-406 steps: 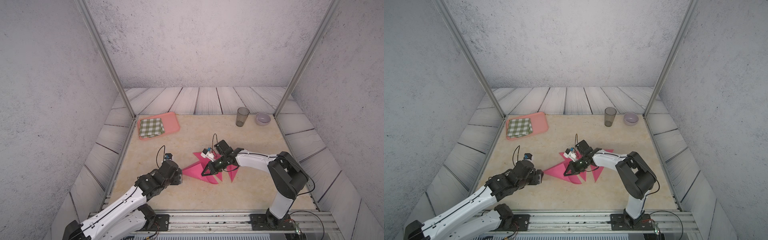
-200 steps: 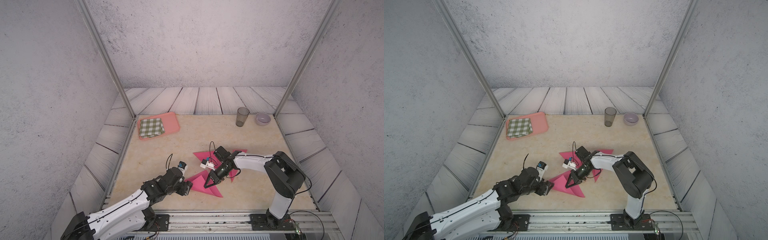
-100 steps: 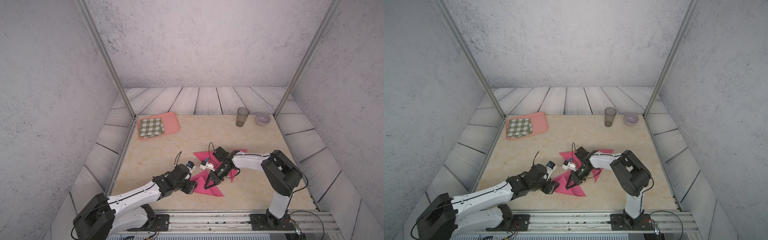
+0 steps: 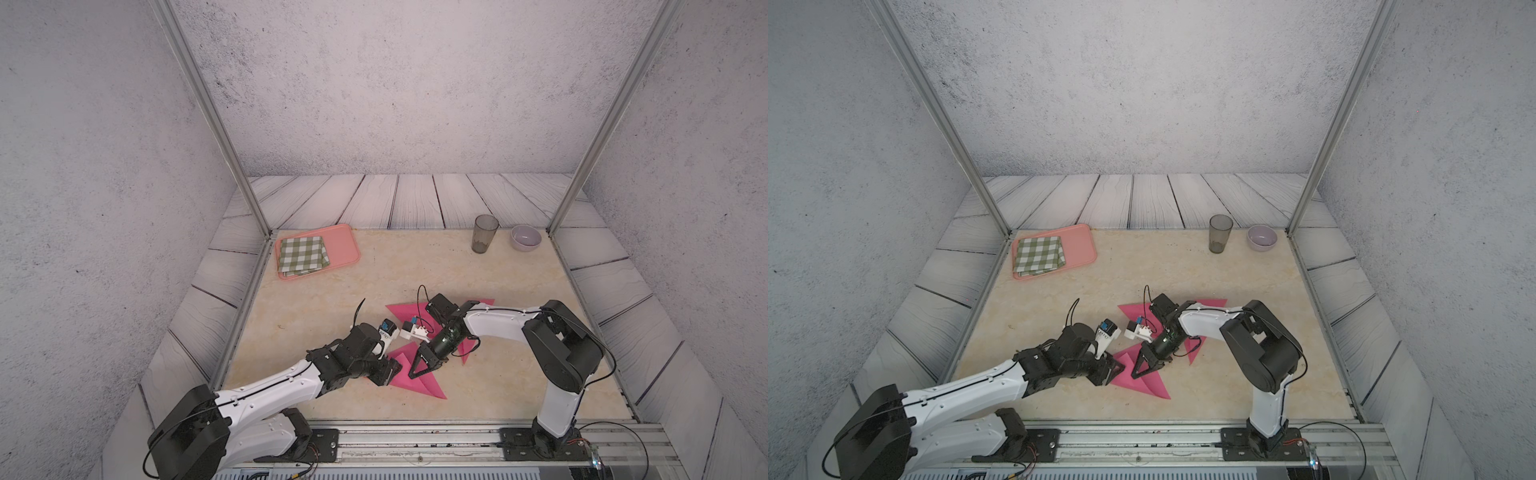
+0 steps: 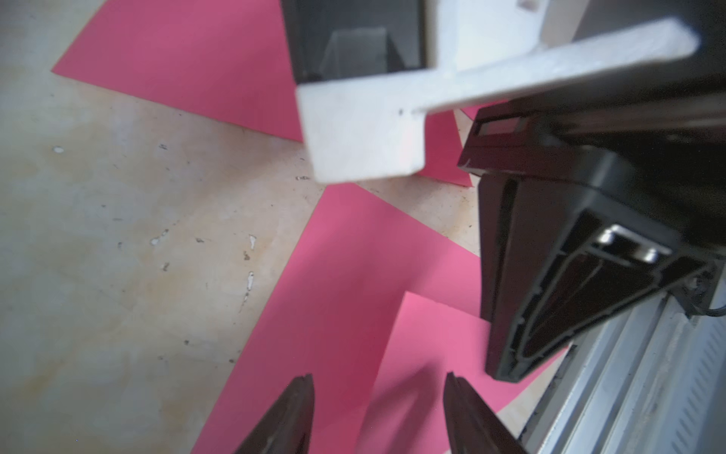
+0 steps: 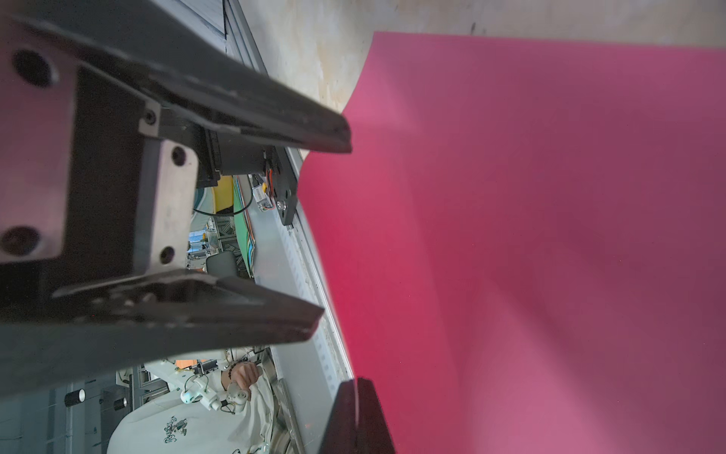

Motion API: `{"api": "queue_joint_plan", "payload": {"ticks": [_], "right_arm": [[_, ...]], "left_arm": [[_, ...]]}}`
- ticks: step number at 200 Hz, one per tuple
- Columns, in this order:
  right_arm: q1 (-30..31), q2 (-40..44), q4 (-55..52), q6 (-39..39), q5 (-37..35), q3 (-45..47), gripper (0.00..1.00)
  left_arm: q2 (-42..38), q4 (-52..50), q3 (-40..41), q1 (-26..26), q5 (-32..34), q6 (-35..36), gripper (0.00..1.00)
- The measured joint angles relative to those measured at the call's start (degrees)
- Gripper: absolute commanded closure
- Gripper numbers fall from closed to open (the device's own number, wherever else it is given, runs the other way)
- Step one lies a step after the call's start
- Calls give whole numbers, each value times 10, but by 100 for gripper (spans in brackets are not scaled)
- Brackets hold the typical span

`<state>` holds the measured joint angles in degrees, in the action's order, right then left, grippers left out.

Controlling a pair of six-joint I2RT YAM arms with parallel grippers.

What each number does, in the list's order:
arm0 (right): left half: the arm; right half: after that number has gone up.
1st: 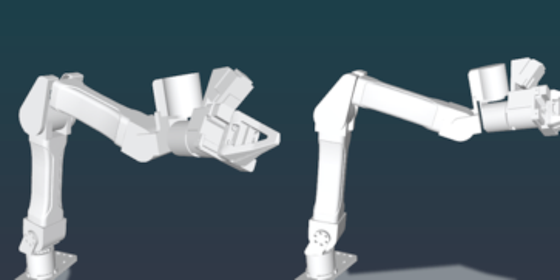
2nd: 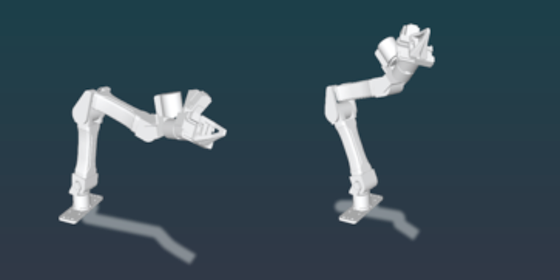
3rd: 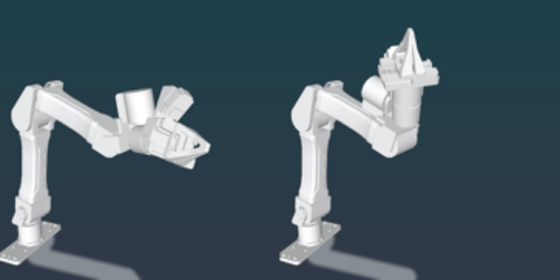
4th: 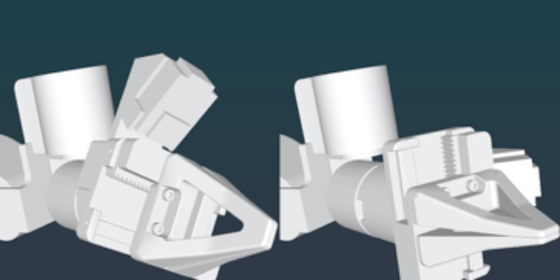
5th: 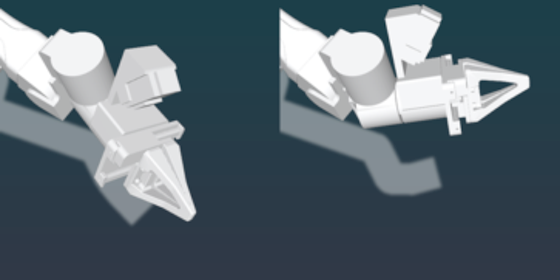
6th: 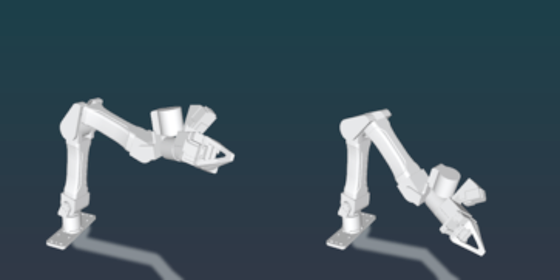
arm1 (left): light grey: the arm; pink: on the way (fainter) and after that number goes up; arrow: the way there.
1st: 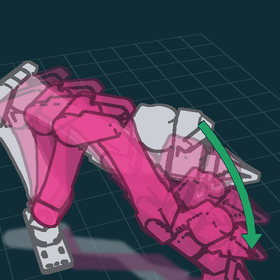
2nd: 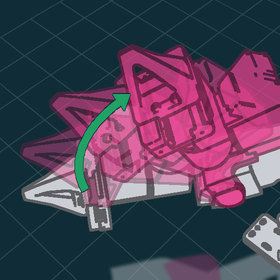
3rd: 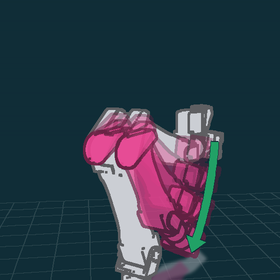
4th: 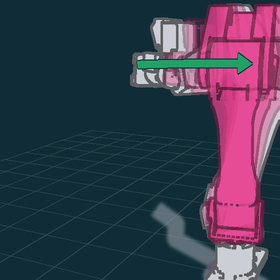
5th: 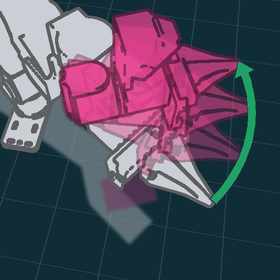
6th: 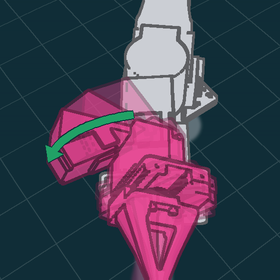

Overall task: Fold the square paper diagonally
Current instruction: Fold the paper at the center of the board.

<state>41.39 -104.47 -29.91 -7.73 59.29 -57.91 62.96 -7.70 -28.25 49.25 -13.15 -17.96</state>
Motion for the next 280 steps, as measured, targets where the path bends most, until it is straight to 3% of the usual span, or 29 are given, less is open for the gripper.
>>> {"api": "queue_joint_plan", "payload": {"ticks": [63, 109, 127, 145, 203, 243, 280], "right_arm": [[0, 1, -5, 25, 5, -2, 96], [0, 1, -8, 43, 17, -2, 96], [0, 1, -8, 47, 17, -2, 96], [0, 1, -12, 49, 16, -2, 96], [0, 1, -20, 49, -1, -3, 88], [0, 1, -20, 42, -29, -3, 95], [0, 1, -7, 22, -57, -5, 94]], "left_arm": [[-6, 3, 7, -11, -7, -3, 49], [-1, 4, 13, -25, -16, -10, 70], [6, 5, 13, -25, -22, -8, 73], [10, 4, 13, -25, -28, -6, 86], [-7, -12, 13, -26, -29, -20, 93], [-28, -22, 13, -26, -25, -28, 100], [-28, -25, 13, -26, -19, -38, 100]]}}
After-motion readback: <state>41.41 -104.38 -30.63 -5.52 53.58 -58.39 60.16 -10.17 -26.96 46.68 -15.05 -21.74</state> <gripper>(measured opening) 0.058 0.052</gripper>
